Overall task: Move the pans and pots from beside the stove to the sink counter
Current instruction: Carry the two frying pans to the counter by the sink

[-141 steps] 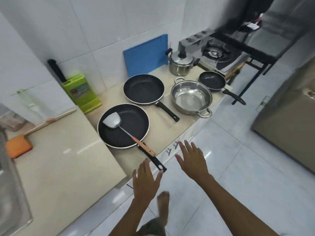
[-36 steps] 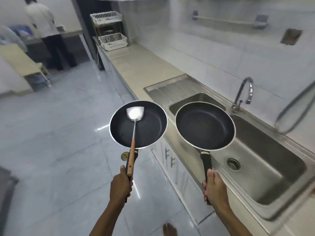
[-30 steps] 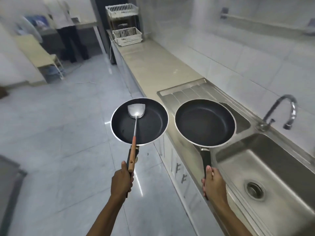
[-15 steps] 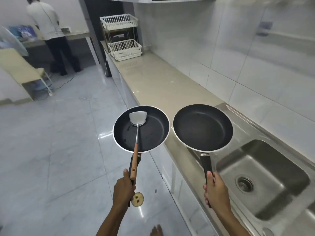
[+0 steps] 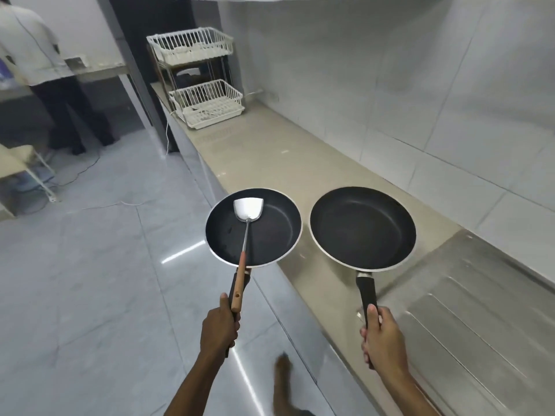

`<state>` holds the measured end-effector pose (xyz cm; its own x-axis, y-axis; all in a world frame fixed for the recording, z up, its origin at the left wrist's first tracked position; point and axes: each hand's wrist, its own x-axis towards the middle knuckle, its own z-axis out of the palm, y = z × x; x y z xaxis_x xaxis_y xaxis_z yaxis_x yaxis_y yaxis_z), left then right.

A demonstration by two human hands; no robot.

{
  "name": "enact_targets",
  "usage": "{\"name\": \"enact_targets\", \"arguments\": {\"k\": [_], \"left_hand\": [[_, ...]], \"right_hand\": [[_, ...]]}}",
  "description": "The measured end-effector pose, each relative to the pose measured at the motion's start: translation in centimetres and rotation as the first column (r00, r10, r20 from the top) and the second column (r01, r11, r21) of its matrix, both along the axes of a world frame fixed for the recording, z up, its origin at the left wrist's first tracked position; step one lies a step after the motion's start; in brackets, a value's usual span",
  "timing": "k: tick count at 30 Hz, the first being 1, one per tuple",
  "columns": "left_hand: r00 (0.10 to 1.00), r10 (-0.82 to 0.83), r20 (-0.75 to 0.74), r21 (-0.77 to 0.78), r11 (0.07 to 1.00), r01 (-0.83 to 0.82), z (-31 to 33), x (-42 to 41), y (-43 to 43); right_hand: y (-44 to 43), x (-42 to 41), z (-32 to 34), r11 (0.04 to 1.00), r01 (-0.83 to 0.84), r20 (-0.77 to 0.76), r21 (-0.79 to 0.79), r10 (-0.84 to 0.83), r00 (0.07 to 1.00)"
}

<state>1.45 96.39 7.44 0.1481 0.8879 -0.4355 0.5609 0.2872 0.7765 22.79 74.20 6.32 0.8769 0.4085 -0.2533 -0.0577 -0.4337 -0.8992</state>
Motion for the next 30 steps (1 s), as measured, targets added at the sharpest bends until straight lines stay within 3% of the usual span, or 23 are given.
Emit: {"name": "enact_targets", "arguments": {"k": [7,12,18,21,25,30], "left_hand": [[0.995,-0.056,-0.084,-0.035,0.998,0.054,-1.2,7.2,19.2],[0.957,-0.211,-0.2,0.019,0.976,0.219,-1.9,12.6,30.5],[0.83,-0.521,-0.2,0.072,0.837,0.543,-4.2,20.9,41.3],[0.717,-0.659,-0.227,0.137,0.707,0.693,-5.3,24.7,45.8],[0.61,-0.756,-0.235,0.102,0.605,0.79,-5.2,29.0,49.9],[0.64,-0.75,-0.168,-0.013,0.651,0.759,-5.3,32.8,53.0]], "right_hand": [[16.1,3.3,-0.6,0.989,0.147,-0.061,0.017,-0.146,0.987],[24.2,5.1,-0.3,0.953,0.302,-0.09,-0.008,-0.302,0.949],[32.0,6.6,-1.9,0.859,0.511,-0.096,-0.035,-0.512,0.853],[35.7,7.1,-2.4,0.793,0.606,-0.064,-0.066,-0.61,0.79],[40.3,7.5,-2.3,0.729,0.679,-0.052,-0.084,-0.684,0.727],[45.2,8.4,-2.7,0.648,0.757,-0.059,-0.089,-0.762,0.645]]}}
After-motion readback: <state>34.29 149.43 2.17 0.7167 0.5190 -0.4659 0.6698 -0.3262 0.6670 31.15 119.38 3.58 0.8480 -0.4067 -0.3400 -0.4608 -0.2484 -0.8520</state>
